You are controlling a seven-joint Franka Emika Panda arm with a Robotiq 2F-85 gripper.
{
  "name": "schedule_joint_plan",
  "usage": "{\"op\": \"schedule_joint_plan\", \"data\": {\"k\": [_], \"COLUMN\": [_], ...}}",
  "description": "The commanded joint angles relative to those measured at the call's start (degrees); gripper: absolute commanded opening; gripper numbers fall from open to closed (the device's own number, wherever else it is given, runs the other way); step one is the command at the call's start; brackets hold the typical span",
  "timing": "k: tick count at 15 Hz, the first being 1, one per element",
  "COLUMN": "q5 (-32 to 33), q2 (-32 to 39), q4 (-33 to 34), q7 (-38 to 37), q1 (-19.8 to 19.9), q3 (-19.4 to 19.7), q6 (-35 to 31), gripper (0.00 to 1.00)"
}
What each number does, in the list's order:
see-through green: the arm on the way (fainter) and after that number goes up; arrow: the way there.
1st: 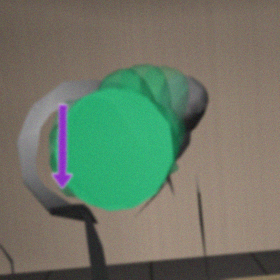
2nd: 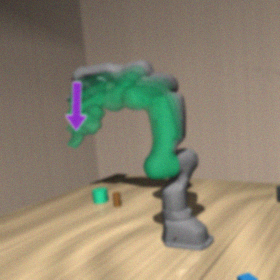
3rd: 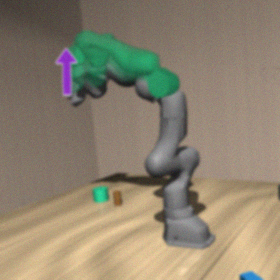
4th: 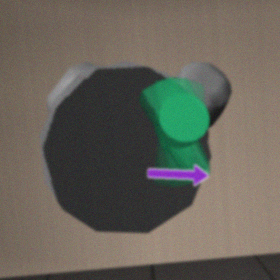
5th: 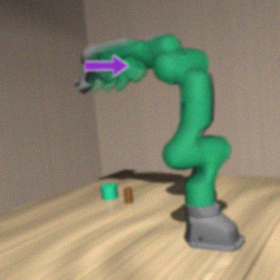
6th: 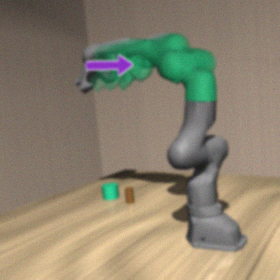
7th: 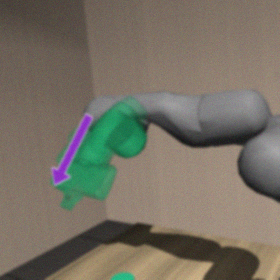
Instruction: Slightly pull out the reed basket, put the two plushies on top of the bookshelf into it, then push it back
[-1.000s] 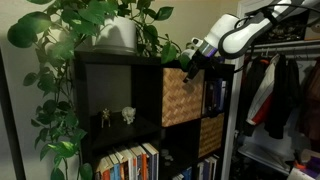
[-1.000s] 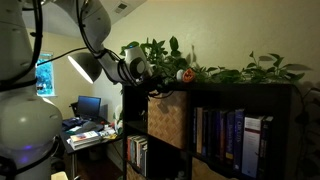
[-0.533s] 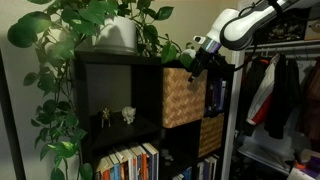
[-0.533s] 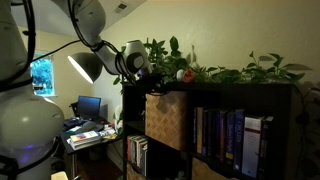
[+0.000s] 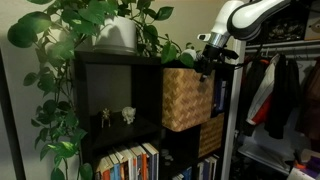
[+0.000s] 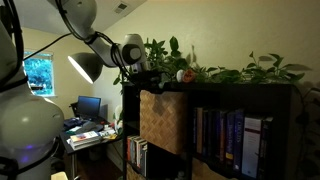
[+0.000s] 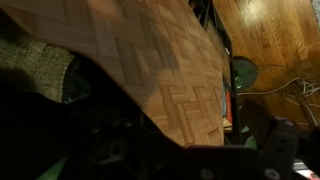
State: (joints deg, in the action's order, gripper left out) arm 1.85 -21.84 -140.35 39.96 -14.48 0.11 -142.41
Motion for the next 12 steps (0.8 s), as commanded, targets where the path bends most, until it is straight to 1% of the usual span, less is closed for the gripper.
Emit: {"op": "schedule_joint_plan", "data": {"k": [1,6,12], "q5": [0.1,1.8,8.0], "q2": [-4.6,-4.3,-4.6], "q4": [-2.1,0.9,5.3], "q7": [0.0,-4.4,-13.2], "q1": [0.2,2.2,5.9], "q3": [-0.8,-1.4,-2.0], "q6": [5.5,5.5,6.3], "gripper": [1.0,1.0,1.0]}}
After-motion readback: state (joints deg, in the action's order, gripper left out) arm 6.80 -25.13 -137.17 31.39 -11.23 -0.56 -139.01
